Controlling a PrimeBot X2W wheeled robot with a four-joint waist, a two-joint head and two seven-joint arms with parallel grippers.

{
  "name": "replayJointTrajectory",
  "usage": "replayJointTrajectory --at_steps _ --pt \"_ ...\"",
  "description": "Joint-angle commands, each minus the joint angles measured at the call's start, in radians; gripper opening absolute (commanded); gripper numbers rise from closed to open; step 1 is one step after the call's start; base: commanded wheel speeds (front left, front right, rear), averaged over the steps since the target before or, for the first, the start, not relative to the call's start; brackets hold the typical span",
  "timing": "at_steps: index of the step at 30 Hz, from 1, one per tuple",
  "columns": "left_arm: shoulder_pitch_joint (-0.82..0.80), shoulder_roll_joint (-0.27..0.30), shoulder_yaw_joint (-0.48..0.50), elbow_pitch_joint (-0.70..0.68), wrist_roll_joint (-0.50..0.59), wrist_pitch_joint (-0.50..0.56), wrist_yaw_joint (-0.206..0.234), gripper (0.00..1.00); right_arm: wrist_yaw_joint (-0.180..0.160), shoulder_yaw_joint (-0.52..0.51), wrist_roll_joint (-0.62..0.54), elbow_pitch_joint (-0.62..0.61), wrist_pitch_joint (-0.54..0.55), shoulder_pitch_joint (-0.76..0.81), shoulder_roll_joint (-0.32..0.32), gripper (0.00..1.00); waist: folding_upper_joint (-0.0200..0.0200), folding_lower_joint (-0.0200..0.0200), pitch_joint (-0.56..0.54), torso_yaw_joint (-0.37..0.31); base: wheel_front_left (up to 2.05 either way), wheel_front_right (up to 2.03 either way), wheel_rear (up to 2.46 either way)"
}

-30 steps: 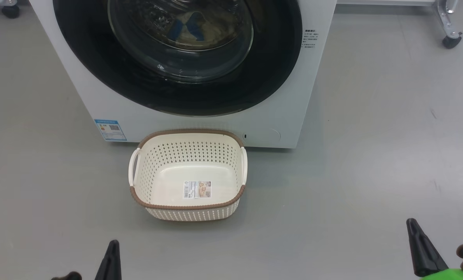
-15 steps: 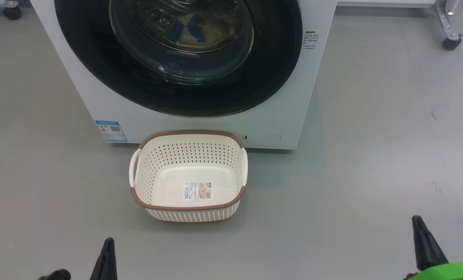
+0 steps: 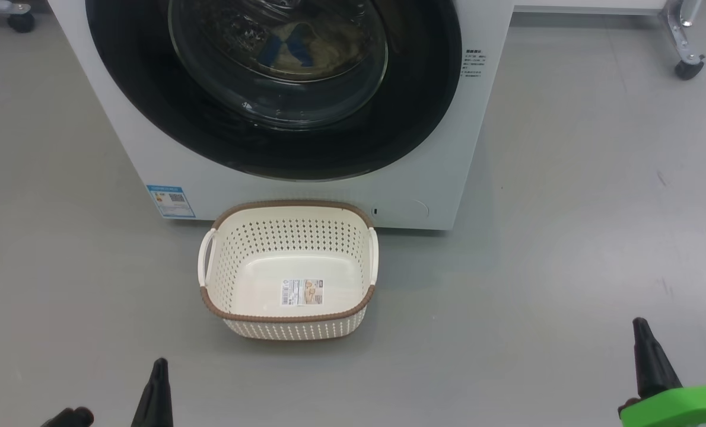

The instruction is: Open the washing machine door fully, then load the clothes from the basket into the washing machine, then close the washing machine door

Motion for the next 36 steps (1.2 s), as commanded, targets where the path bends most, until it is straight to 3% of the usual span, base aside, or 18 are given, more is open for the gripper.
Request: replayJointTrajectory --at_steps 1,36 --pt "-0.048 0.009 0.022 -0.026 -0.029 0.005 -0.008 0.0 -0.001 0.005 0.033 -0.025 0.007 -0.047 -0.014 0.0 0.0 0.0 -0.001 0.0 0.0 0.0 0.0" --pt "-0.107 0.013 0.074 -0.015 -0.412 0.105 -0.026 0.0 -0.002 0.023 0.449 -0.003 0.111 -0.128 -0.015 0.0 0.0 0.0 -0.013 0.004 0.0 0.0 0.0"
